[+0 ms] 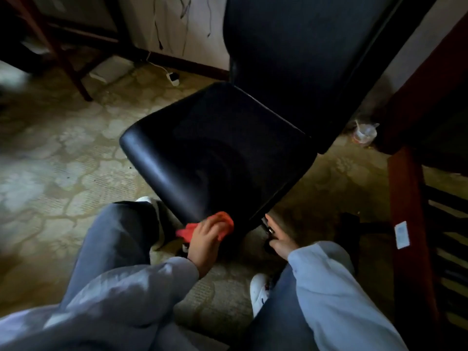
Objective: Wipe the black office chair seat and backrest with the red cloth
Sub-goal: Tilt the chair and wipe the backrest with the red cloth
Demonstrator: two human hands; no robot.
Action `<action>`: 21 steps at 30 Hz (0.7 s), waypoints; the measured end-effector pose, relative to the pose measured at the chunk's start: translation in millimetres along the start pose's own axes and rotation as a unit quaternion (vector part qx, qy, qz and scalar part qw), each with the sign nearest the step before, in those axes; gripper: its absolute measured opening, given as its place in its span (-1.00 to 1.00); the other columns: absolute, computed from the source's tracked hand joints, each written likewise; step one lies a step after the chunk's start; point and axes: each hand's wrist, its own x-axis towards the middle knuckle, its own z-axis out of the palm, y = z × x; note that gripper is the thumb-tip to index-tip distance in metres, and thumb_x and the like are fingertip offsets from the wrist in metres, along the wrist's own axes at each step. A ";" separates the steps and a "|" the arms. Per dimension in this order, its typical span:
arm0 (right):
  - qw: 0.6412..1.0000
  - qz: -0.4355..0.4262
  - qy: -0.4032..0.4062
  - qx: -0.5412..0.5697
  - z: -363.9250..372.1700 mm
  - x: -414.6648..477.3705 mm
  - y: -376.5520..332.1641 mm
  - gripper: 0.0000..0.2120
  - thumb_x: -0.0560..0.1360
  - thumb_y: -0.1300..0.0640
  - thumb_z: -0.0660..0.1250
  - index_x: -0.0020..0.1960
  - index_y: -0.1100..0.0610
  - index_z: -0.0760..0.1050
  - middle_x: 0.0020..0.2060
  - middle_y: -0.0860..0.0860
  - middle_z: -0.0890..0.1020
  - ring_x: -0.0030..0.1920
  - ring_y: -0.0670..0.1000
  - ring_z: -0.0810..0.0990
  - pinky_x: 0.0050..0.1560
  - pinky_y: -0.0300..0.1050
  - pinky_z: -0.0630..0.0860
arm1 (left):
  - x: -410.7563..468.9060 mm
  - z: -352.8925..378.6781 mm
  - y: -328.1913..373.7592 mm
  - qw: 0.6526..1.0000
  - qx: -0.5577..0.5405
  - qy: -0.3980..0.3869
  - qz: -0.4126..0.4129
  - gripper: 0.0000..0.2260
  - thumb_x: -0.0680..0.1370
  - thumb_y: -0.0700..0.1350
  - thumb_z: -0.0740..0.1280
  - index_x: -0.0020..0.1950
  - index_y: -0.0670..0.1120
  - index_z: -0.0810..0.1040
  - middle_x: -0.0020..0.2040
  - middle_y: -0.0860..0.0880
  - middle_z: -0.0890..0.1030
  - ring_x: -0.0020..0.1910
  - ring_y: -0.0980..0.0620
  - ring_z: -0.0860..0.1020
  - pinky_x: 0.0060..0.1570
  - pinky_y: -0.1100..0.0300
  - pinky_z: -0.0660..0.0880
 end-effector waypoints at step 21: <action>0.971 -0.040 0.041 -0.231 37.4 22.0 -23.2 -0.31 0.56 0.22 0.15 0.52 -0.12 -0.14 0.51 0.00 -0.24 0.52 0.08 -0.17 0.48 0.04 -0.09 | 4.1 -5.1 31.9 0.885 -0.068 0.050 -0.457 -0.72 0.59 -0.10 0.18 0.30 -0.04 0.44 0.38 -0.13 0.27 0.26 -0.29 0.30 0.29 -0.07 0.27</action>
